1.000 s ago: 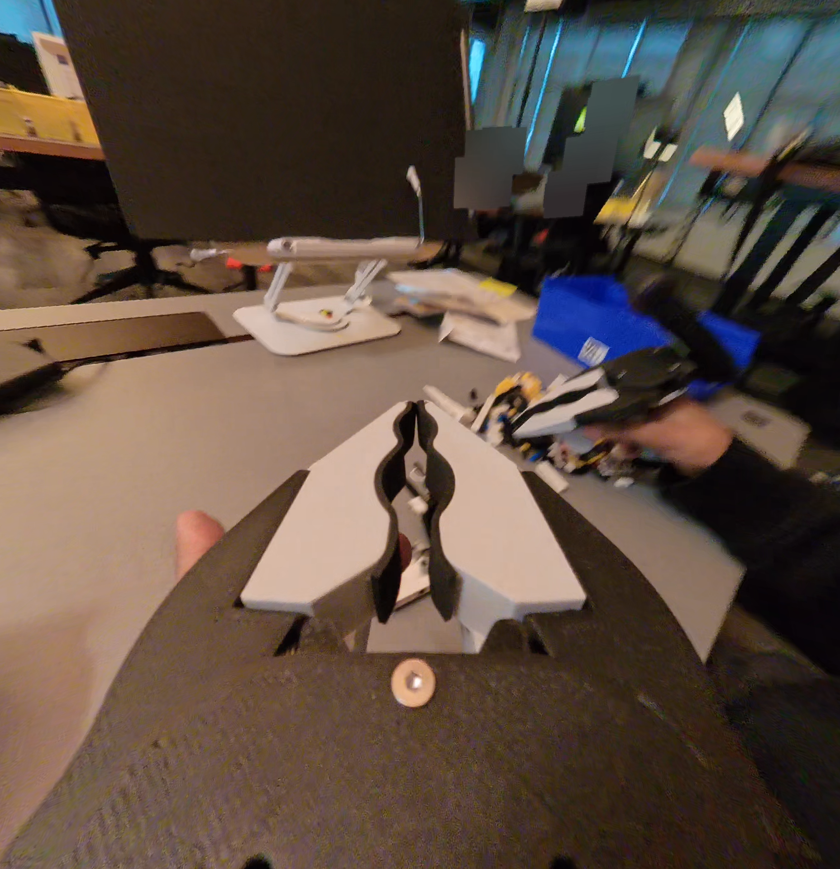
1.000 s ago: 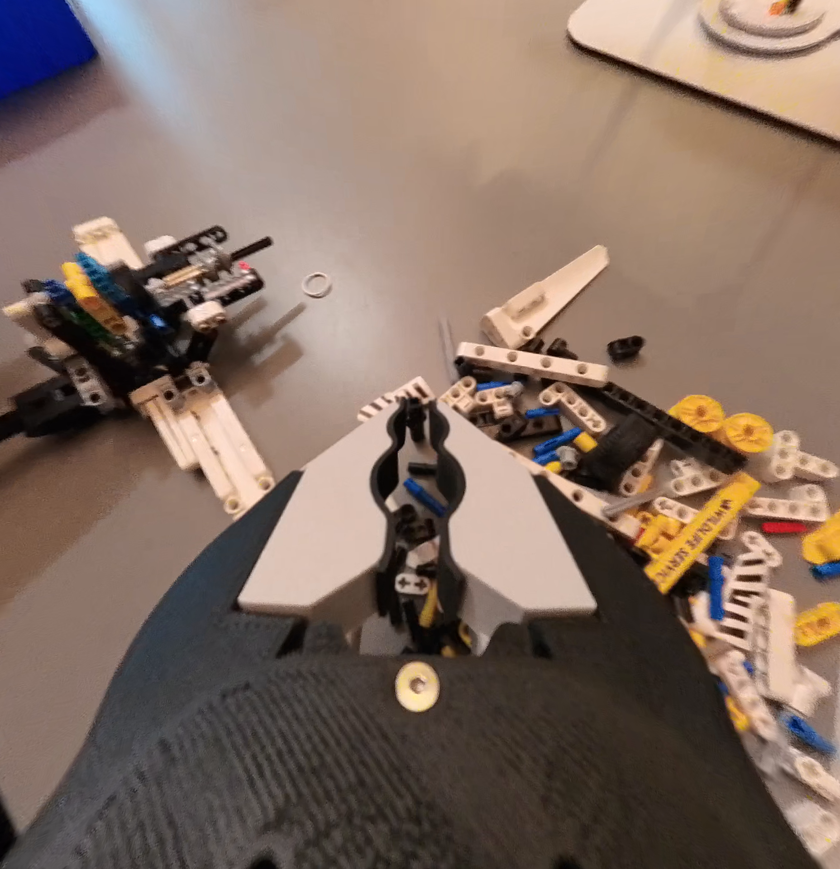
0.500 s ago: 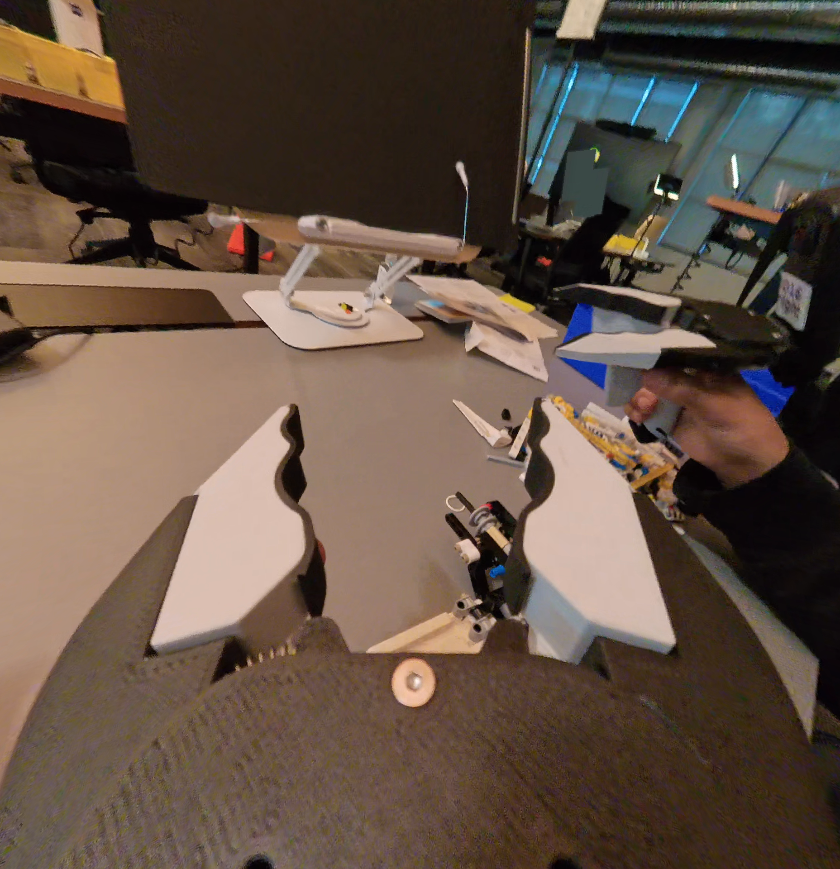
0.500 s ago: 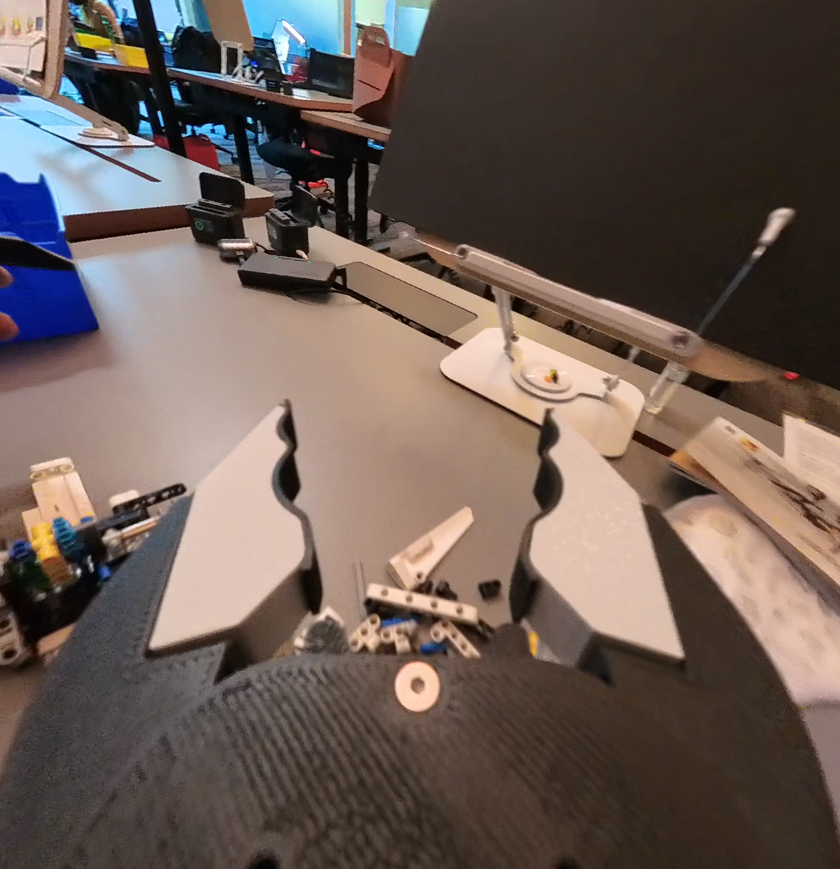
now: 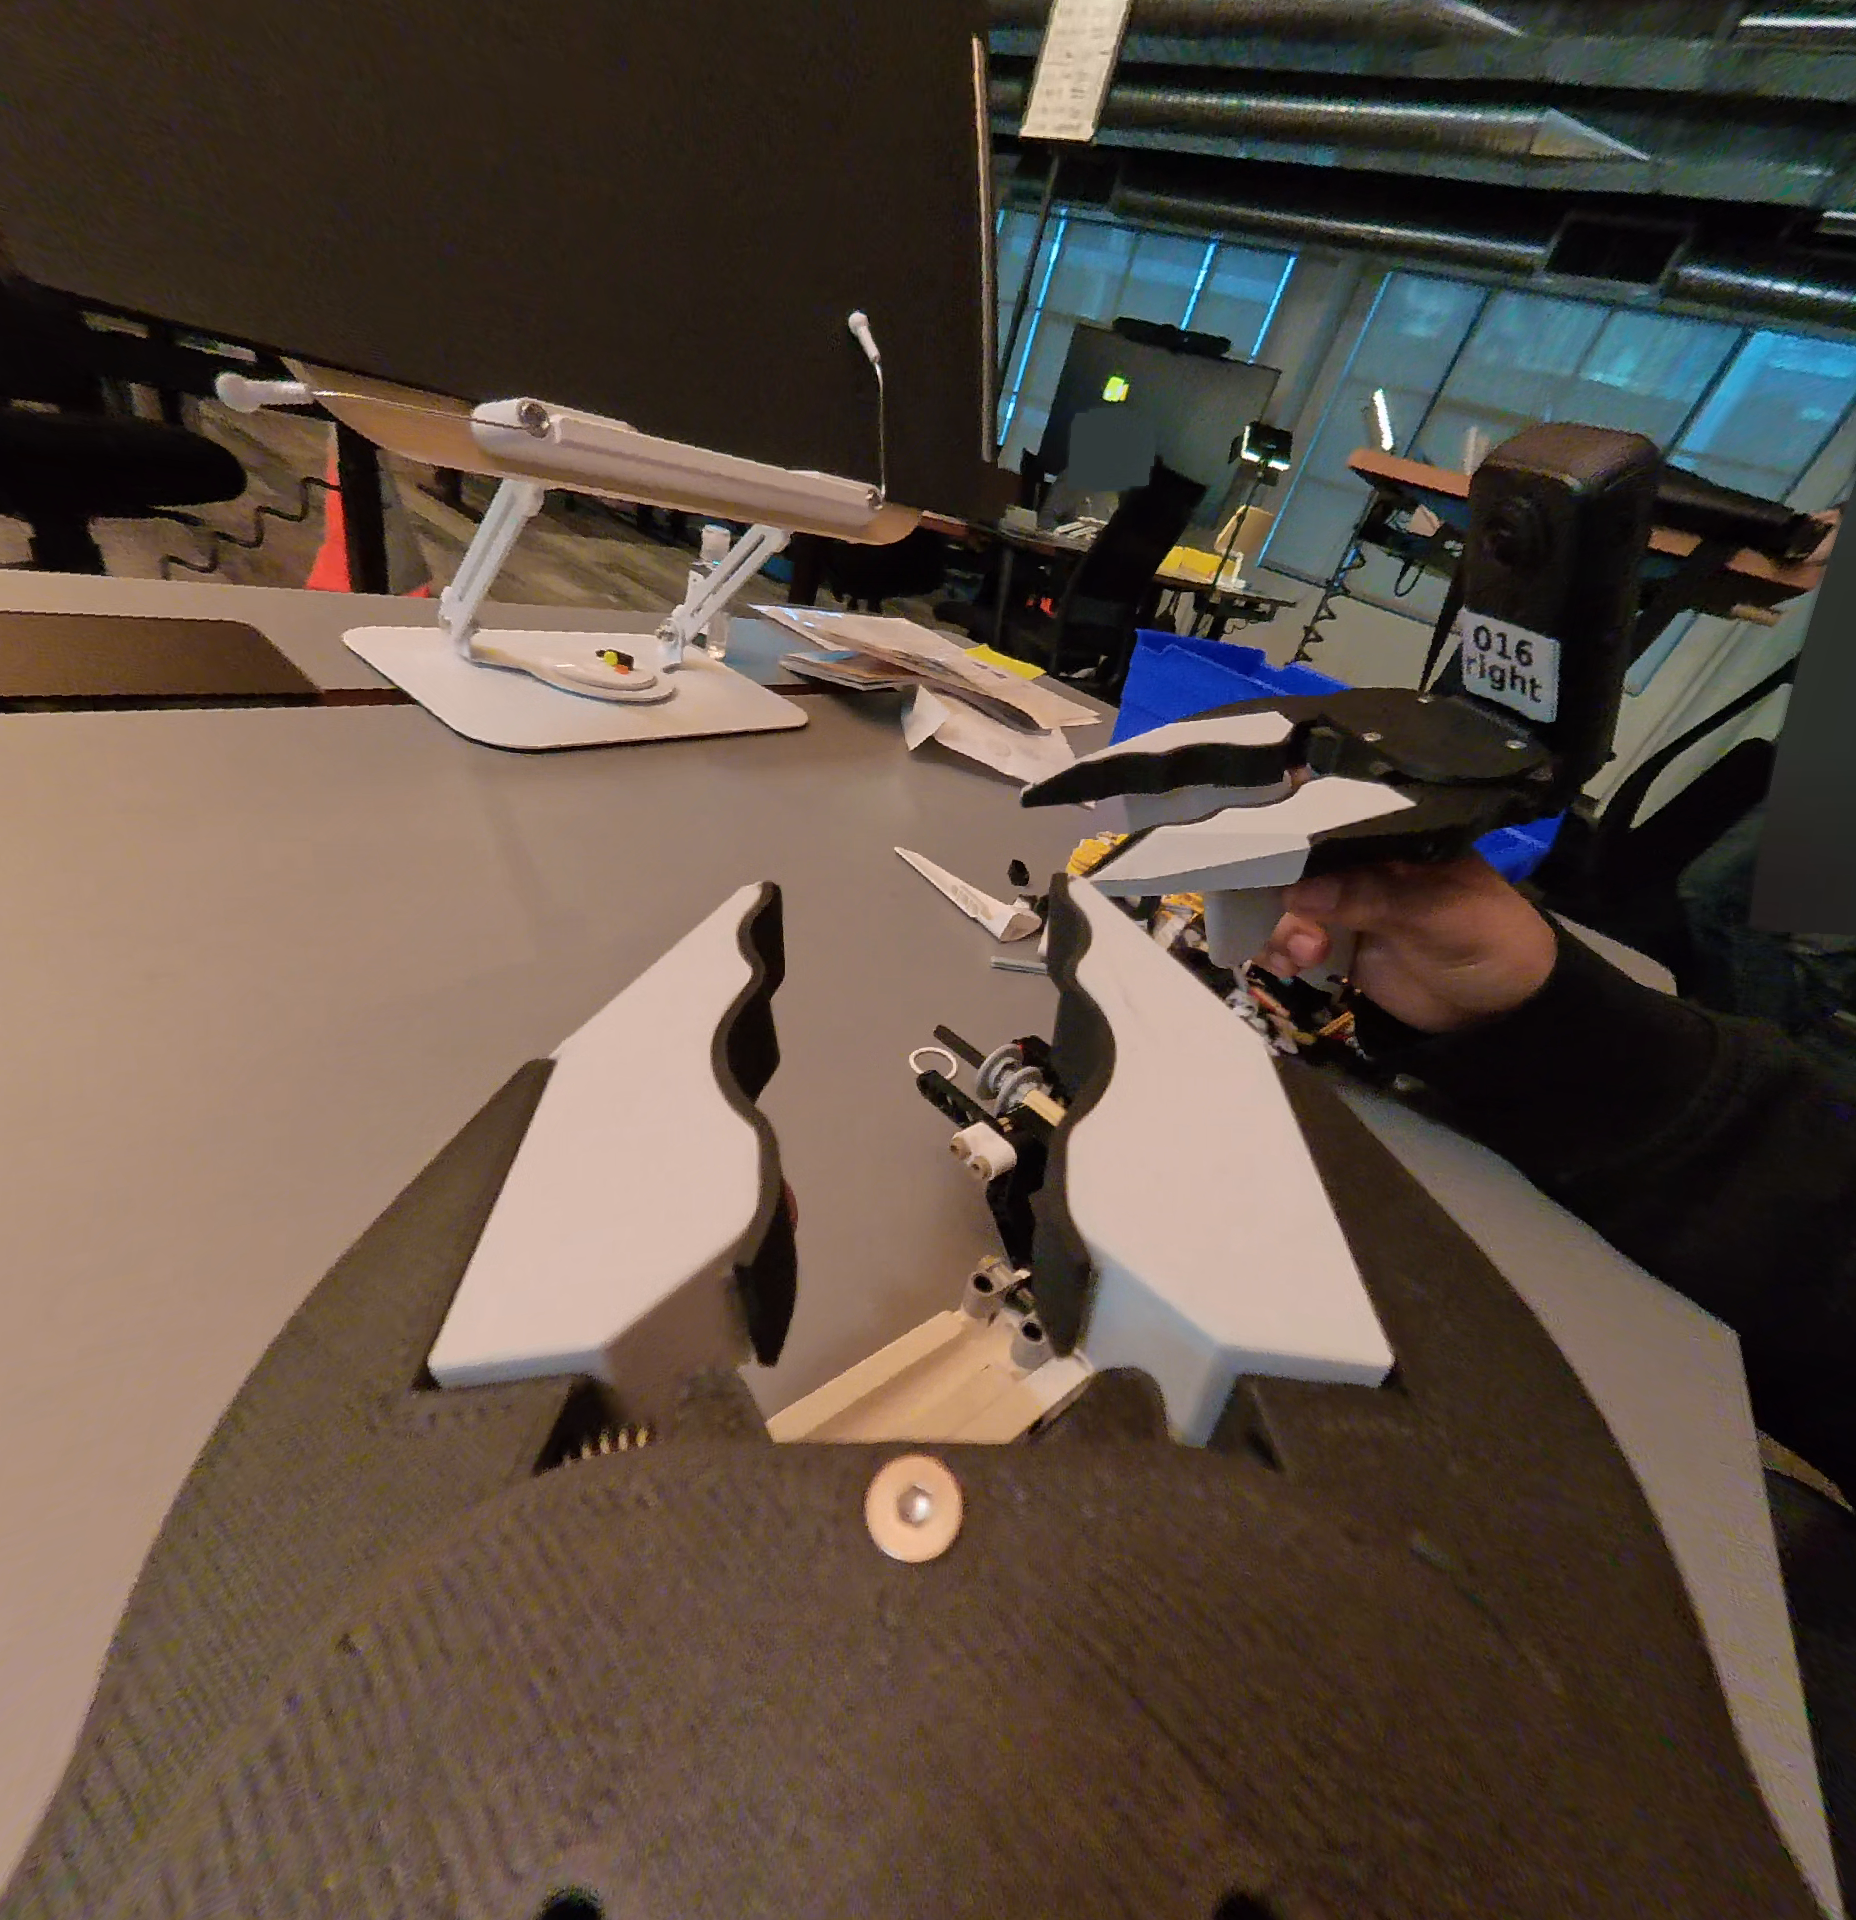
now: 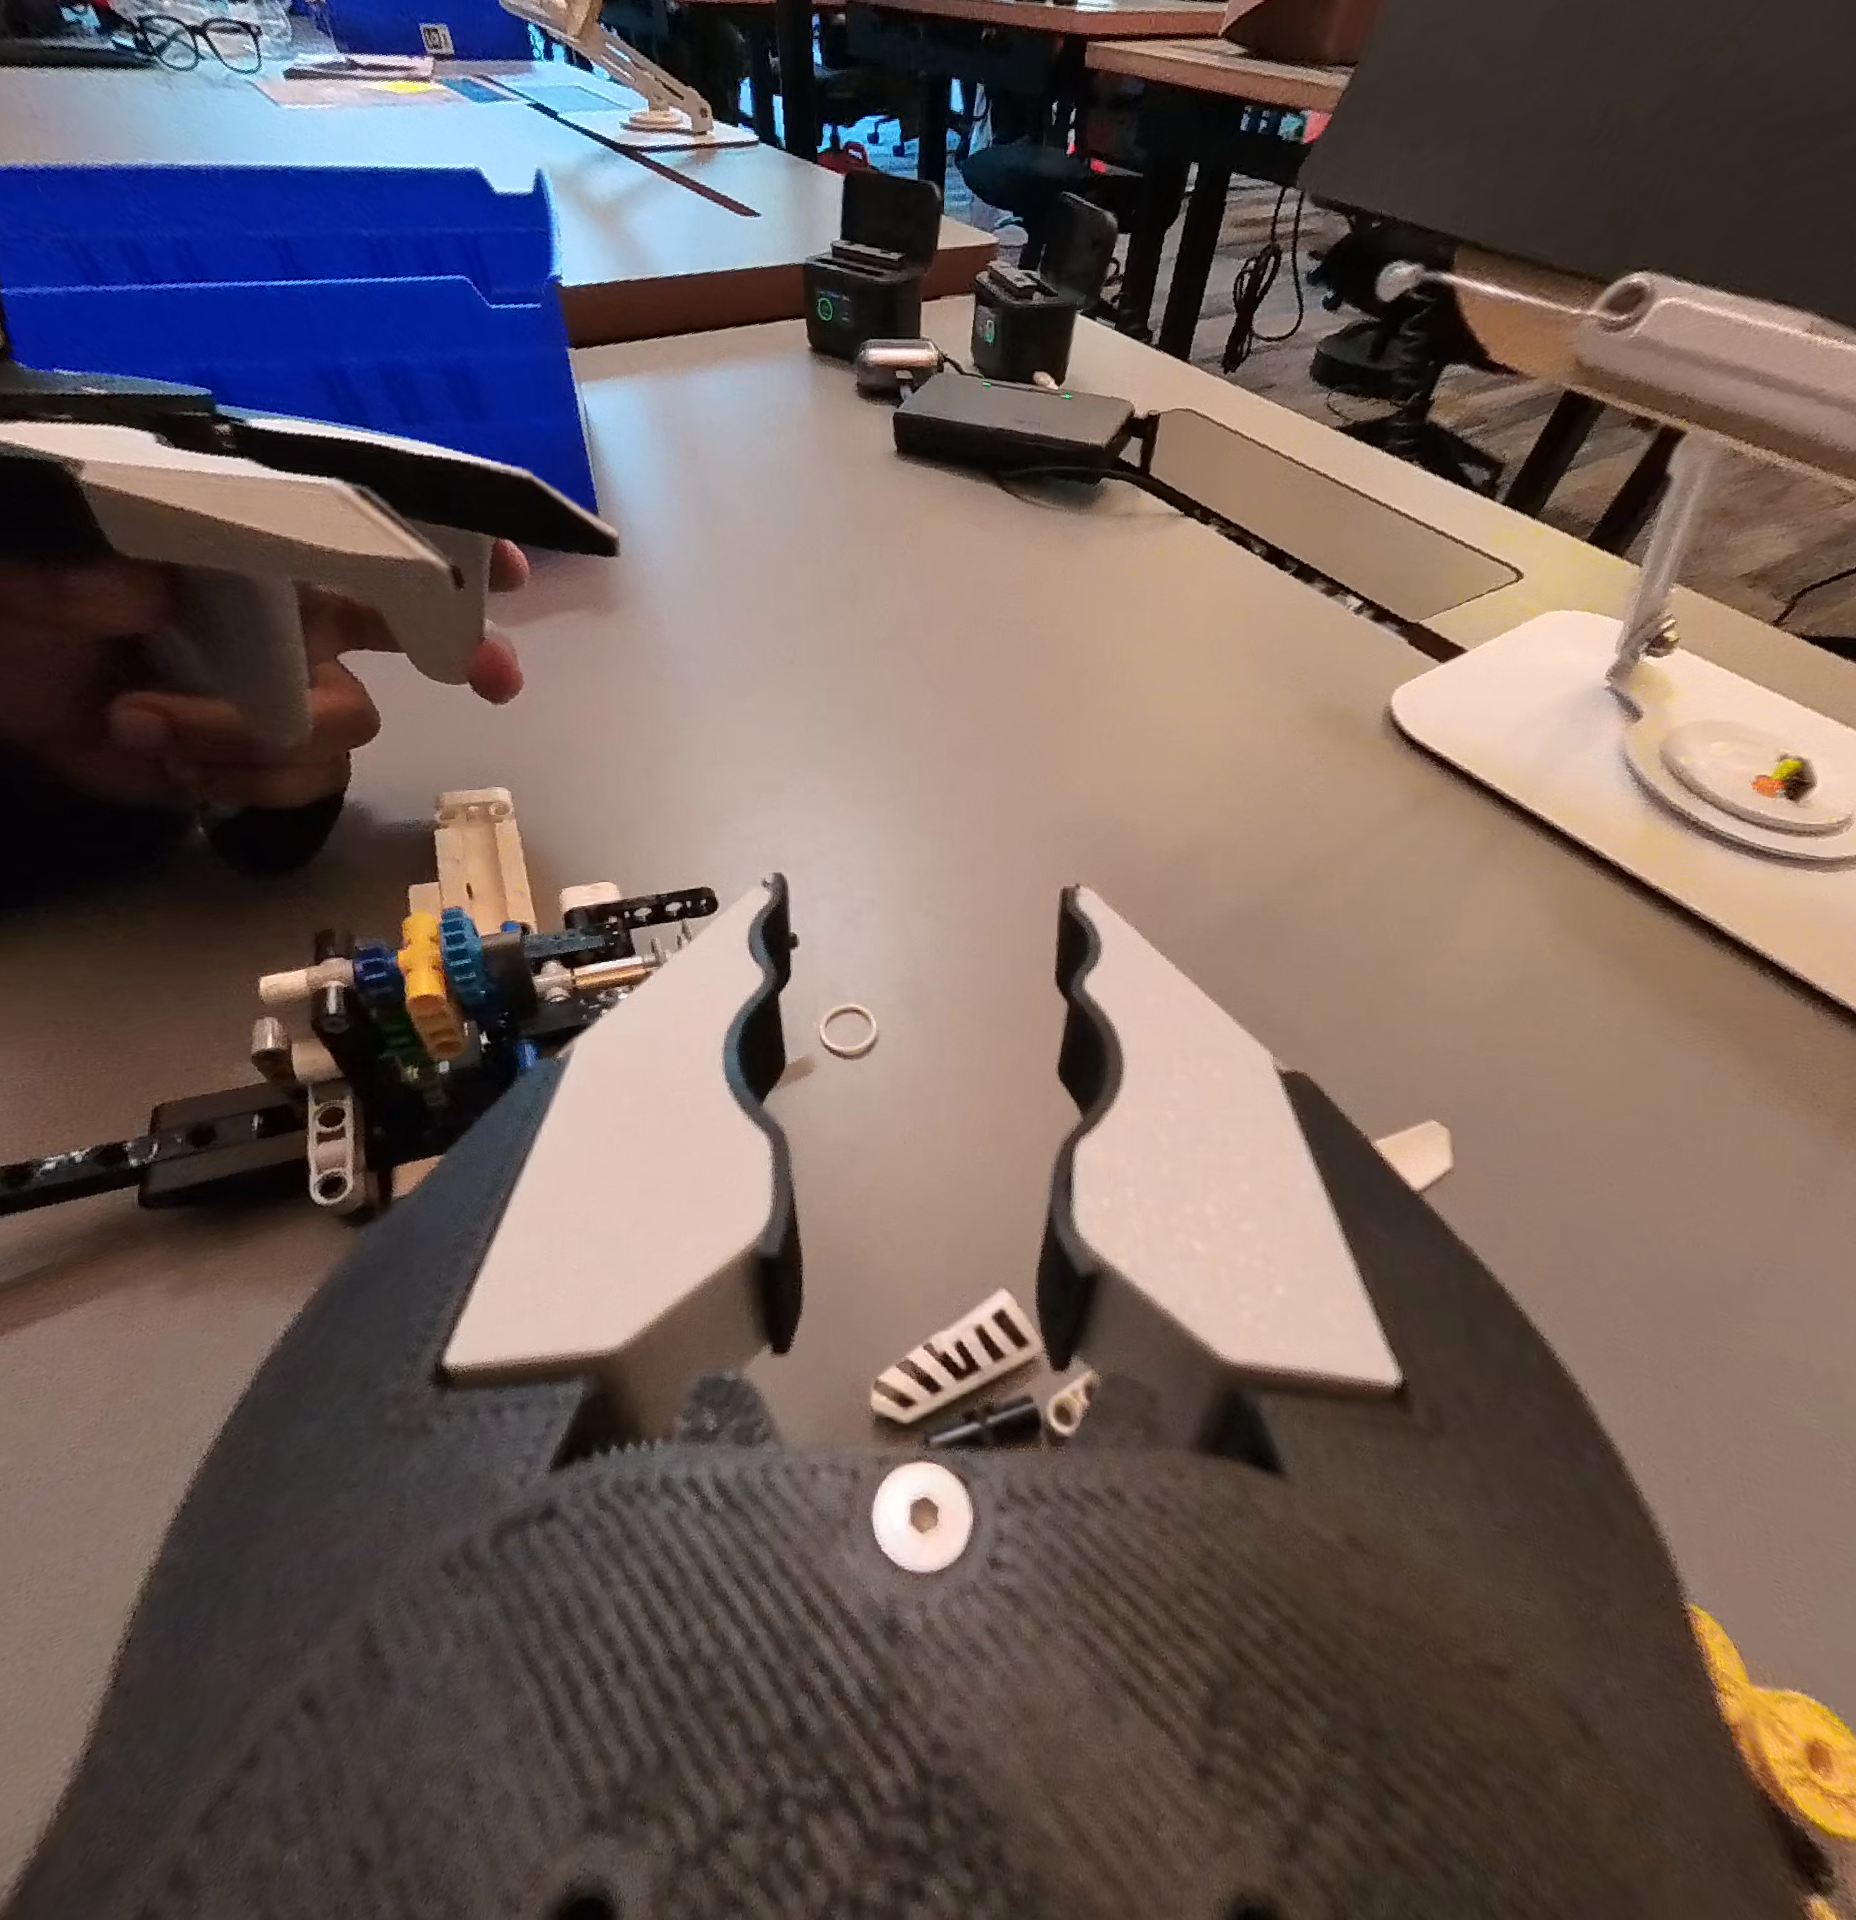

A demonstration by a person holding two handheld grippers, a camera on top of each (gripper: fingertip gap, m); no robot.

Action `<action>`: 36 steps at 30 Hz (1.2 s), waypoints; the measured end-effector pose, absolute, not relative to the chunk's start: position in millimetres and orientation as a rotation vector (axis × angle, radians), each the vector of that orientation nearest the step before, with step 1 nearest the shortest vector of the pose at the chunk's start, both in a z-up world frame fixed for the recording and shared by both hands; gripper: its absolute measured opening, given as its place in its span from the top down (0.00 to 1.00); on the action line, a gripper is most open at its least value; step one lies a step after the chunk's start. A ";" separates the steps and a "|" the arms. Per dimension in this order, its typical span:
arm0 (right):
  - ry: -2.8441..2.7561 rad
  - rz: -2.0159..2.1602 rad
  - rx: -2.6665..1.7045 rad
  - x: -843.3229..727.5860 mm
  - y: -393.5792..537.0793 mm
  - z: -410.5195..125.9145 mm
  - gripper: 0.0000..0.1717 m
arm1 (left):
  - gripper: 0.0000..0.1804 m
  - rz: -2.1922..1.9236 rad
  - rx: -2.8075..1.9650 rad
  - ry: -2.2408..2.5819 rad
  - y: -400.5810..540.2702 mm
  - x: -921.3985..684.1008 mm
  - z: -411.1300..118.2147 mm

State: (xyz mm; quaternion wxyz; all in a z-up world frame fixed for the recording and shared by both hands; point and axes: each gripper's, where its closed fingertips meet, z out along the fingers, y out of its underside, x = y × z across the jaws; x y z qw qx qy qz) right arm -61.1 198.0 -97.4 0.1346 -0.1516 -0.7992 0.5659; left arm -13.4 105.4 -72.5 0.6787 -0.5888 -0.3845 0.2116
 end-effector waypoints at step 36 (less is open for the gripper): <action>-2.392 1.542 -0.395 -51.5 186.2 -118.0 0.77 | 0.76 0.473 -1.330 -0.868 106.8 -13.0 -76.1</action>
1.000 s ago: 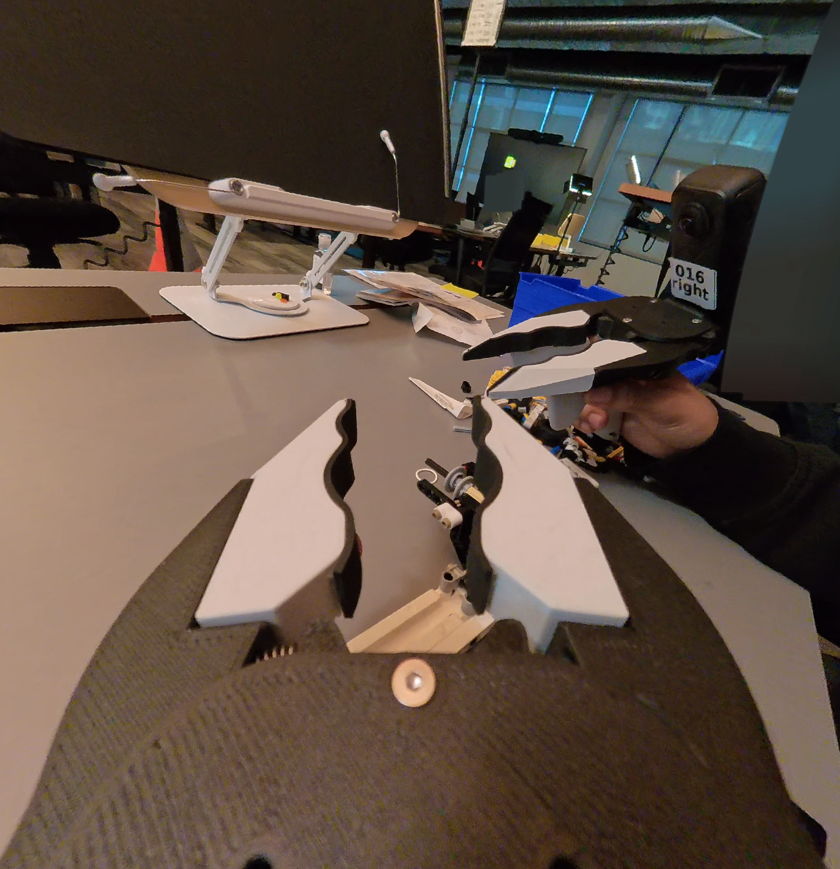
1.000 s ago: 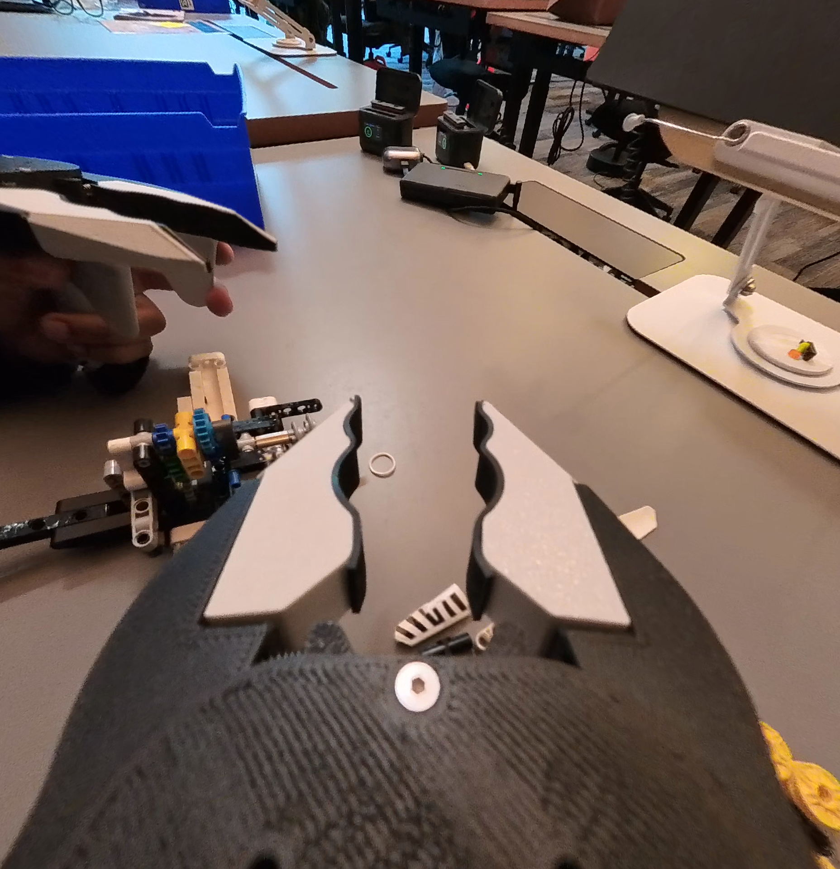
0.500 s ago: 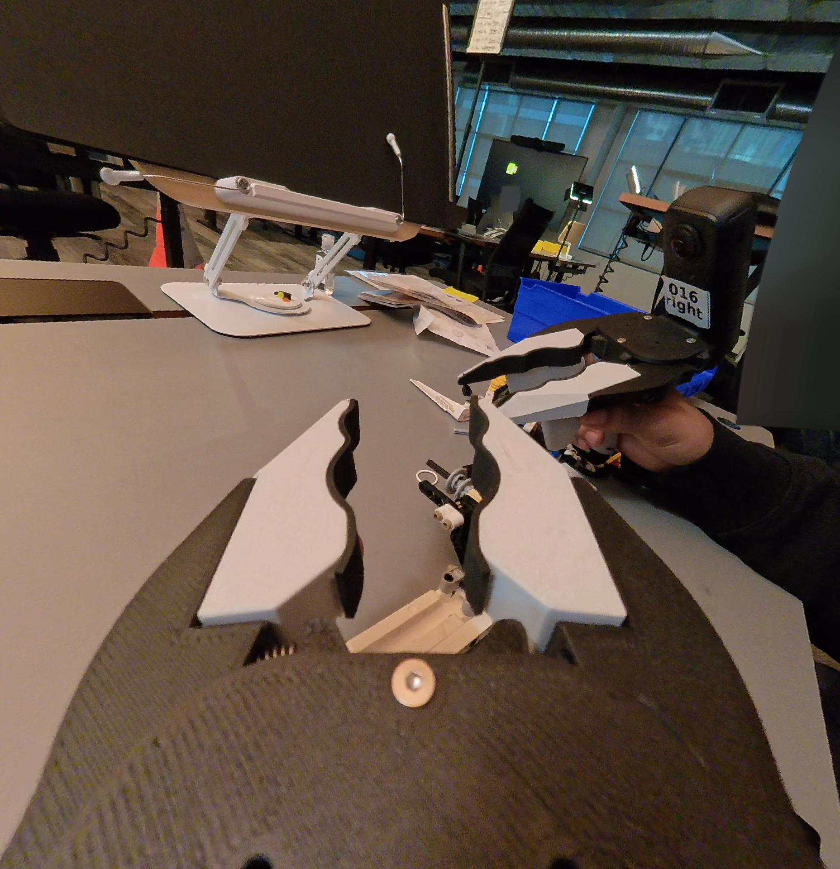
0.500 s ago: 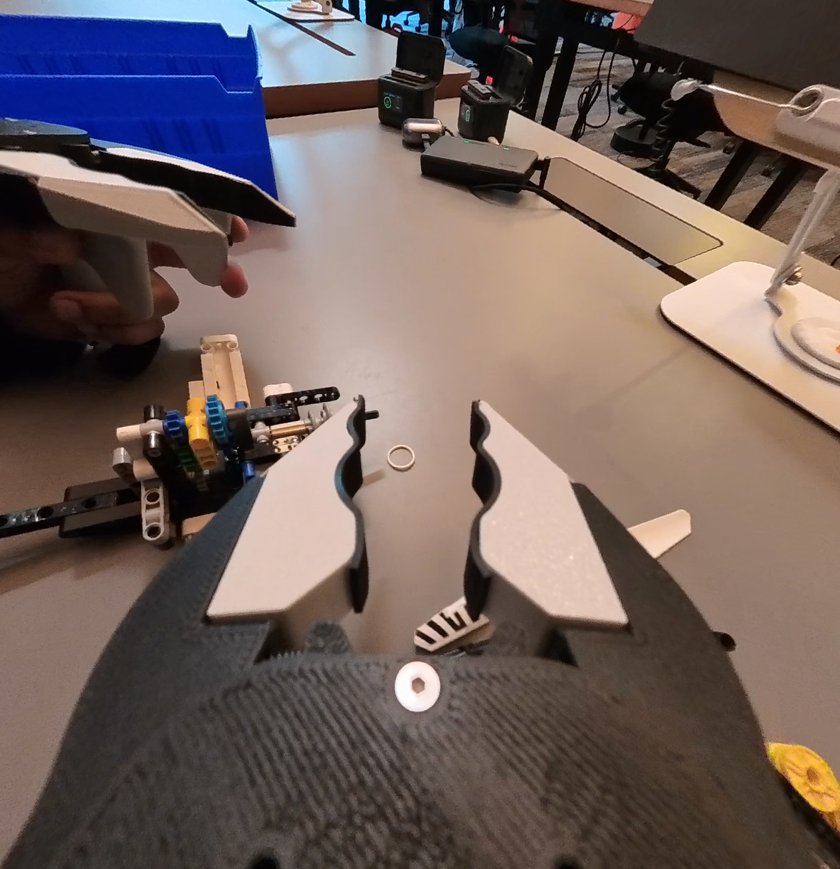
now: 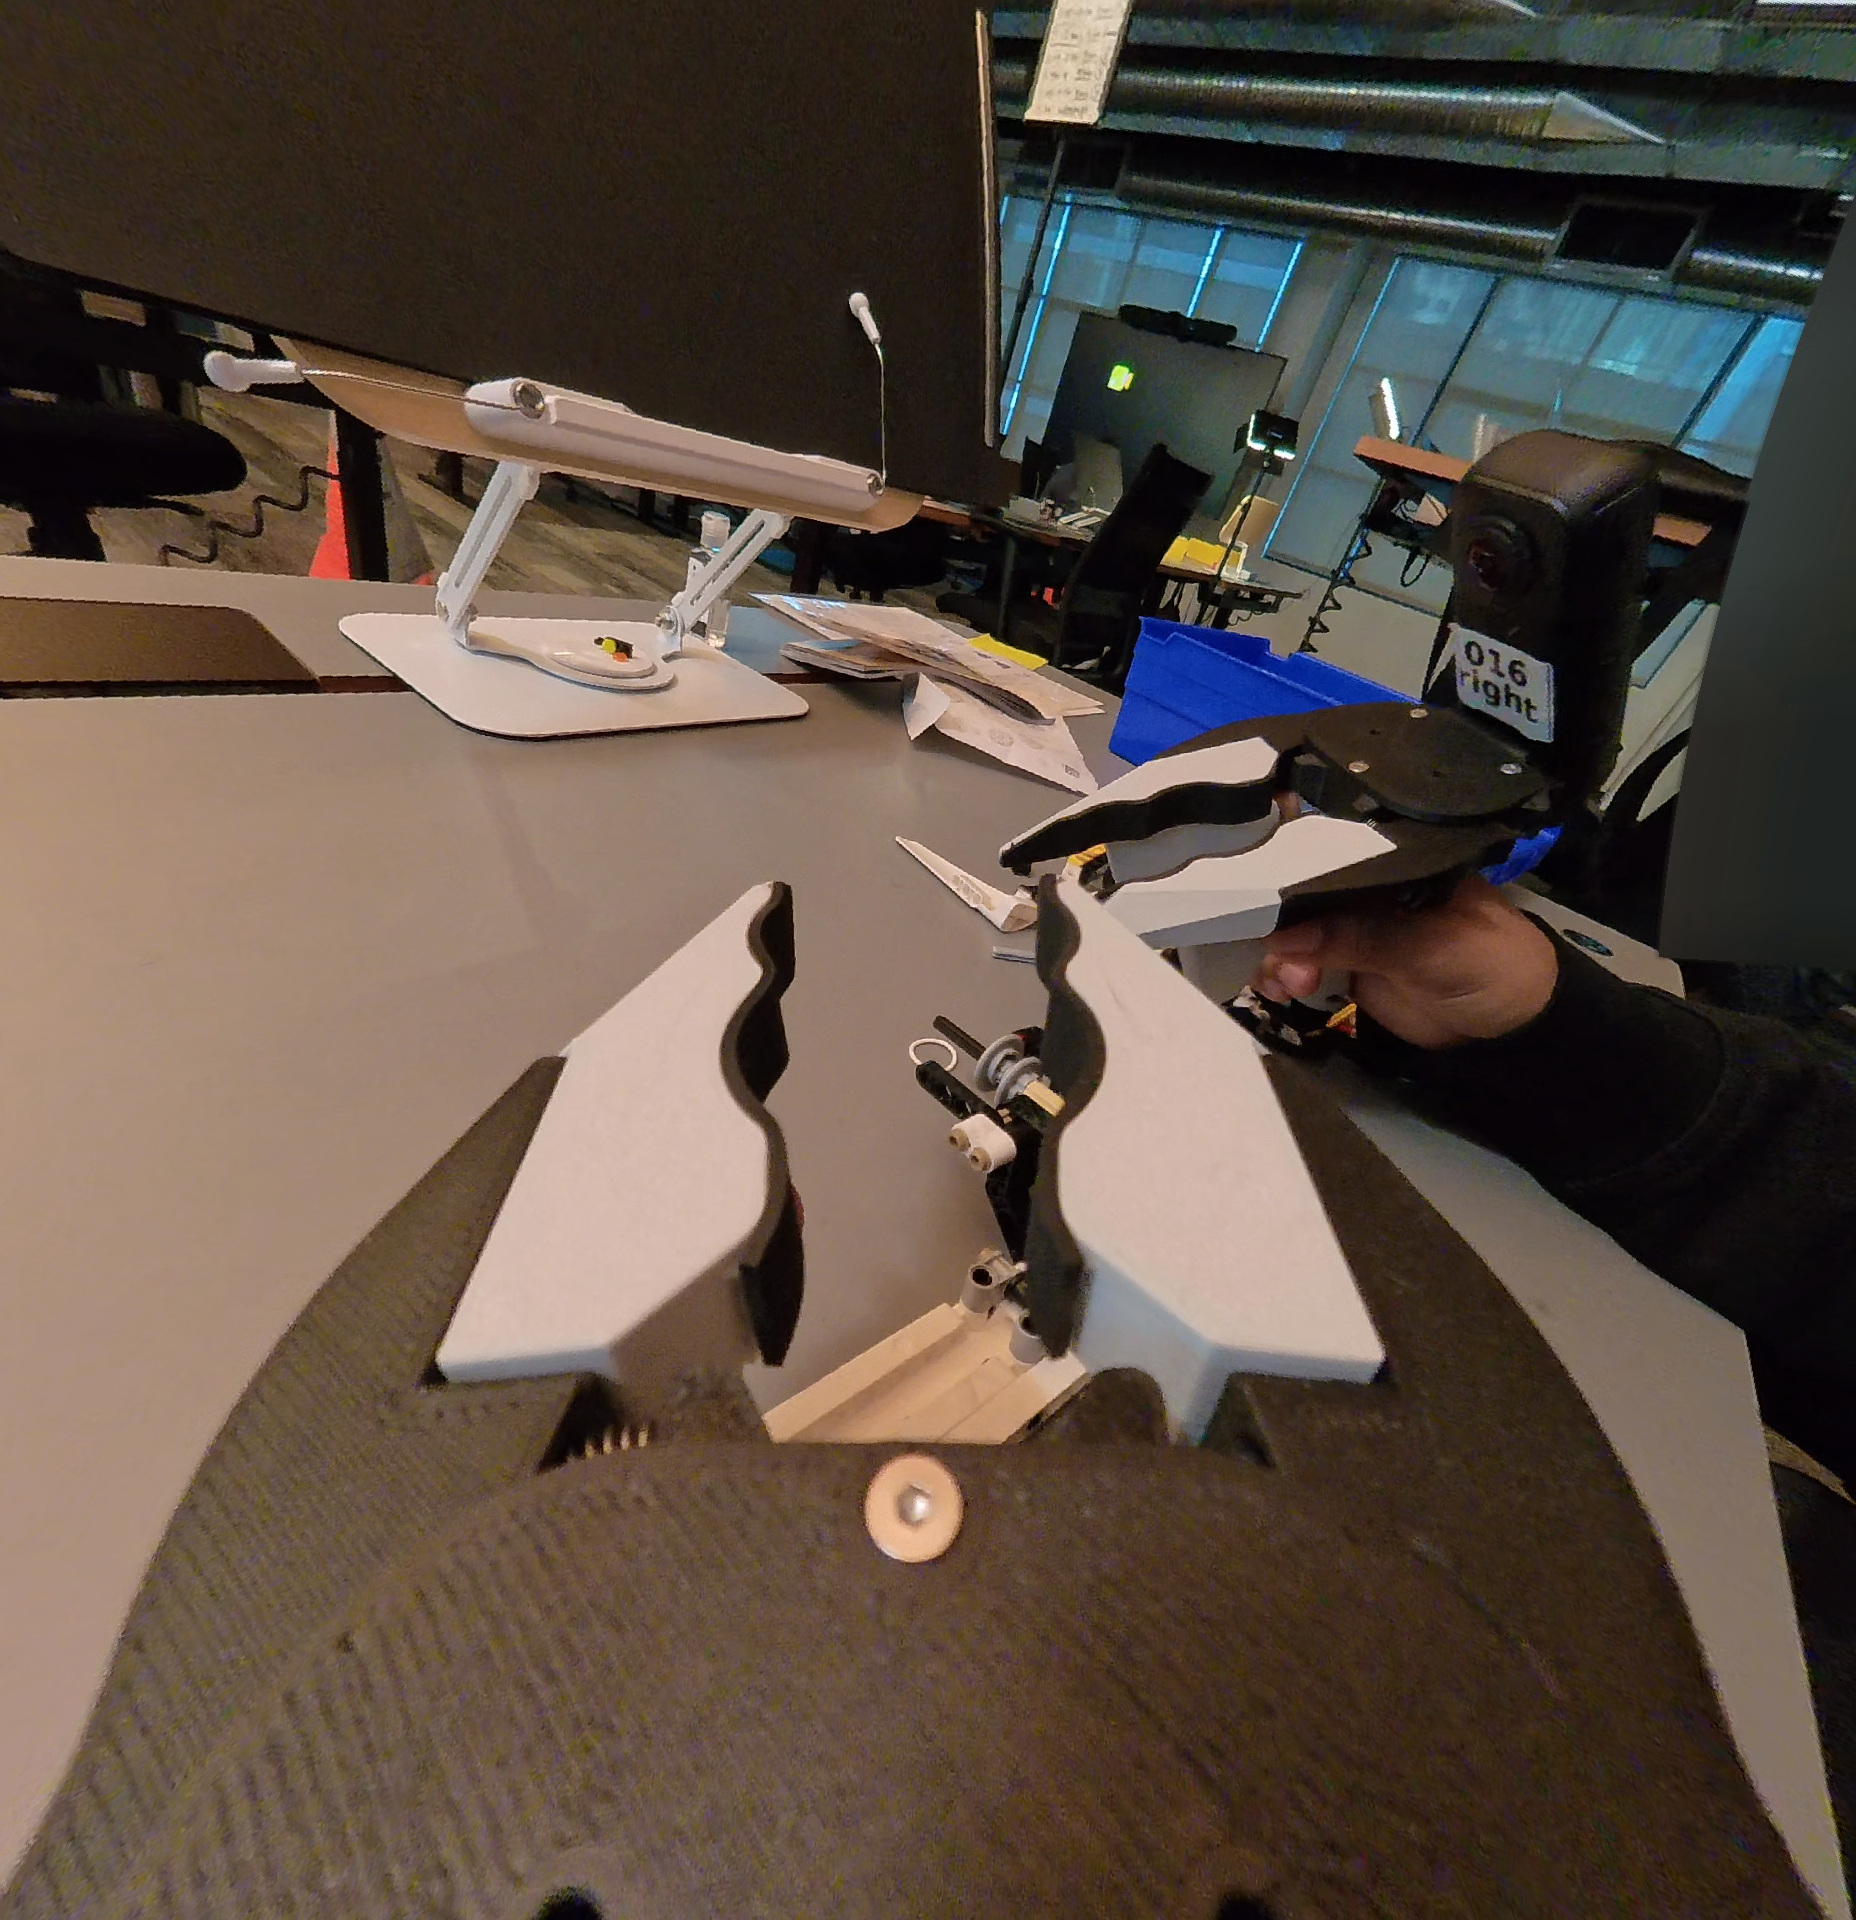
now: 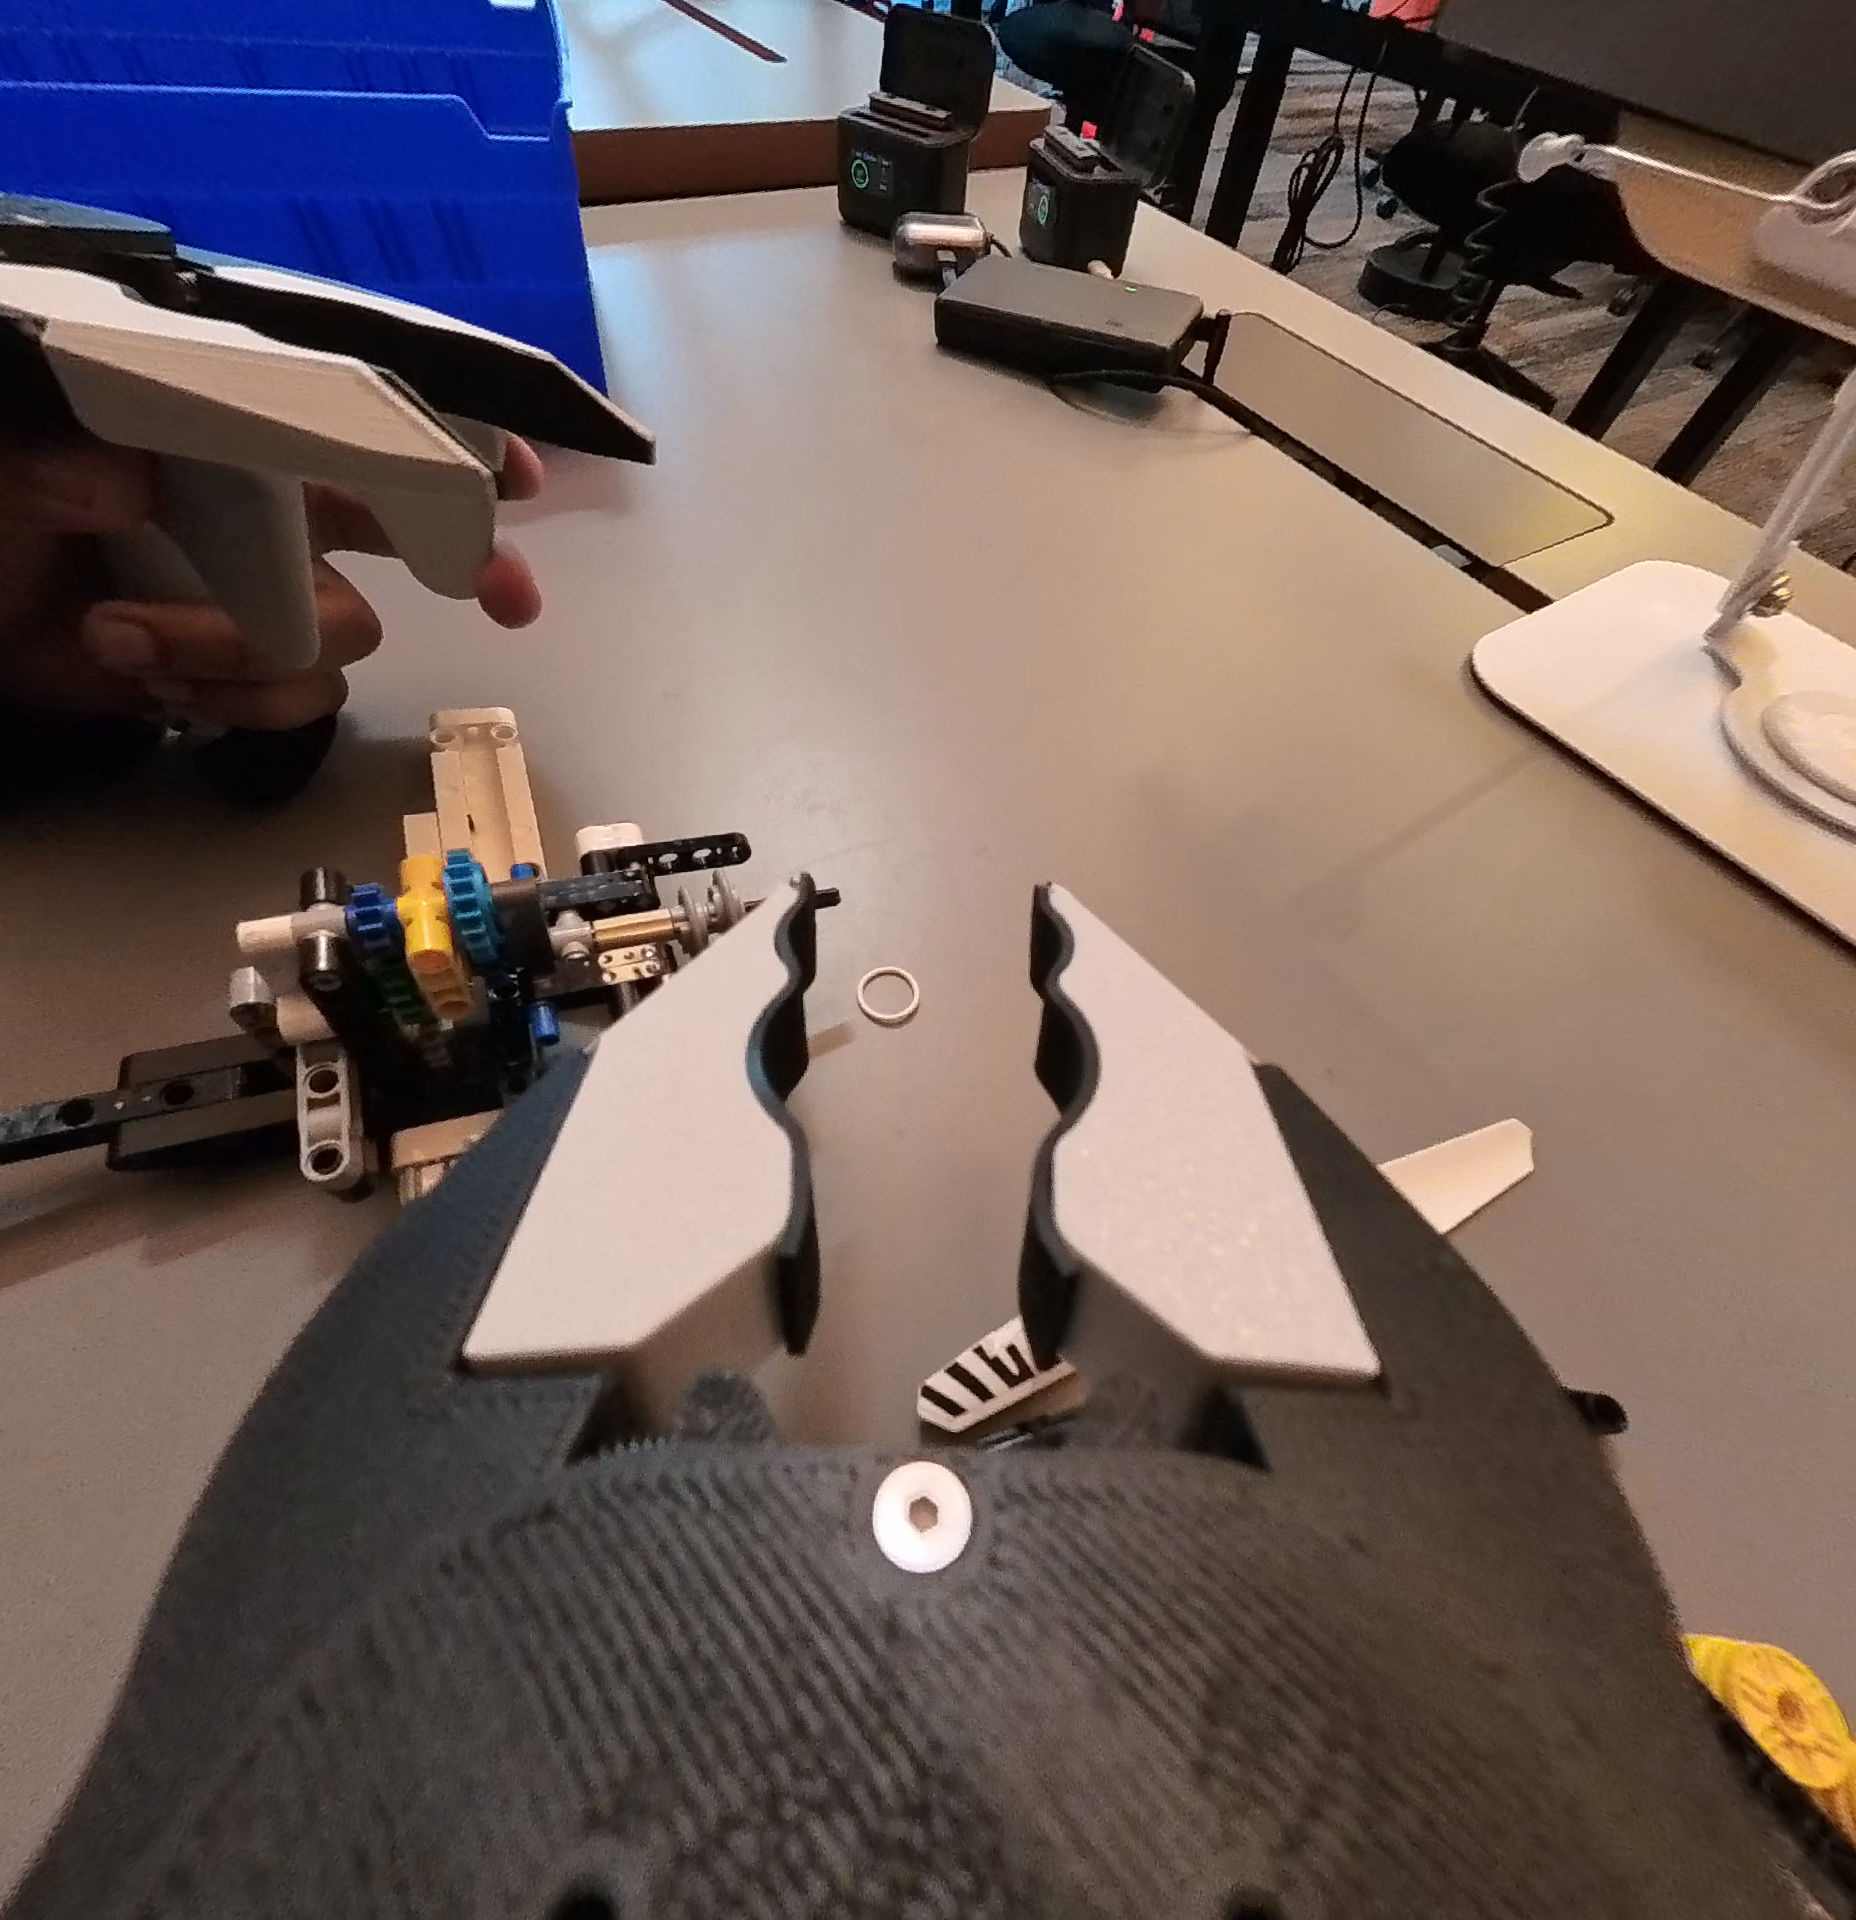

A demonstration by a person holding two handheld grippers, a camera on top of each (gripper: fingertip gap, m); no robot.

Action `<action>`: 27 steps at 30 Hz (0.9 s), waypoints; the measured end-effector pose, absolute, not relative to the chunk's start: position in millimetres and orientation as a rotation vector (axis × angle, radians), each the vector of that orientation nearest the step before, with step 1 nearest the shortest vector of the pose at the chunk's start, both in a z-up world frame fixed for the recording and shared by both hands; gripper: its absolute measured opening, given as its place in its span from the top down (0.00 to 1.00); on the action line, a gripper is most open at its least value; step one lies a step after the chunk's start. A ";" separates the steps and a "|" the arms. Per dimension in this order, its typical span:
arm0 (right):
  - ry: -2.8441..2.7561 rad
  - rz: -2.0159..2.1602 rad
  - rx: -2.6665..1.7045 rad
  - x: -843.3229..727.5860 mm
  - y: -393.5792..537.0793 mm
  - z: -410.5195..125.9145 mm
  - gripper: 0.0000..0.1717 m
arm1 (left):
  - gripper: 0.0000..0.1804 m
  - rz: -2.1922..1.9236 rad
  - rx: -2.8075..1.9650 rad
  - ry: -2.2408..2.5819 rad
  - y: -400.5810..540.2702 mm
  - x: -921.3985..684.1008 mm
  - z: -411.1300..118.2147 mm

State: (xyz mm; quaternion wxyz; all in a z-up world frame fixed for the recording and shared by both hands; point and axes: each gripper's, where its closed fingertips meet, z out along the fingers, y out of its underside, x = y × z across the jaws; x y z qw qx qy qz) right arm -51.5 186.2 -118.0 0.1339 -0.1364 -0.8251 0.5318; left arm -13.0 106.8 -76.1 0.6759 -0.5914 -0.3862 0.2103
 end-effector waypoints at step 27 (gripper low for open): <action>-2.785 1.288 -0.311 -6.3 172.4 -168.9 0.82 | 0.64 0.998 -2.279 -1.069 37.5 16.4 -142.0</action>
